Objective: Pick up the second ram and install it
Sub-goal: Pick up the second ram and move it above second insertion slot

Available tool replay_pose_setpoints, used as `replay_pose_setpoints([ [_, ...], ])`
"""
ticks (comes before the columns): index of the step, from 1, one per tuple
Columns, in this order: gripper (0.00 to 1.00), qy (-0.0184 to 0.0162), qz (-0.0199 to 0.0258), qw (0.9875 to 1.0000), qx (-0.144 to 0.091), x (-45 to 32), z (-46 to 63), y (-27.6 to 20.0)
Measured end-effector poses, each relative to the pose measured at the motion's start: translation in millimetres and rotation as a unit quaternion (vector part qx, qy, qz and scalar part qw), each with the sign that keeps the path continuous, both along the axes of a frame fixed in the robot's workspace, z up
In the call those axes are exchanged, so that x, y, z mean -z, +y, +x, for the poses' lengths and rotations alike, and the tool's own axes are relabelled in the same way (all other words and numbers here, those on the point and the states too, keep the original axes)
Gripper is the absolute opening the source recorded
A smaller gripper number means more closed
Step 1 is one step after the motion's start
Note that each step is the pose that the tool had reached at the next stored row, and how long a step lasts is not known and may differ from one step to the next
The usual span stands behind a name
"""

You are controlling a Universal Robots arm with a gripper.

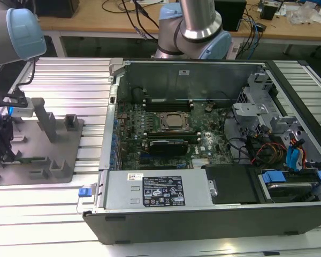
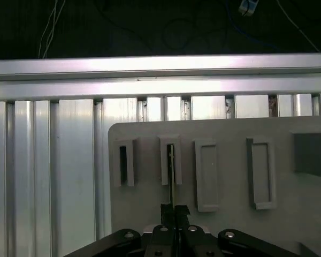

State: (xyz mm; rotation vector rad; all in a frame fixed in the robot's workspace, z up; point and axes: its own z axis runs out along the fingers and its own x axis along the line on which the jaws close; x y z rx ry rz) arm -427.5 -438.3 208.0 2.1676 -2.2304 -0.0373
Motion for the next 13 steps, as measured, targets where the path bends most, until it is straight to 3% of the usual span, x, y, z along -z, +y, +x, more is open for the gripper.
replay_pose_setpoints([
  [7,0.09,-0.0002,0.0006,1.0000,-0.004,-0.4,0.1,0.0],
  [11,0.09,-0.0001,0.0005,1.0000,-0.005,-9.4,0.0,0.0],
  [13,0.09,0.0000,0.0004,1.0000,-0.005,-9.7,1.3,-0.1],
])
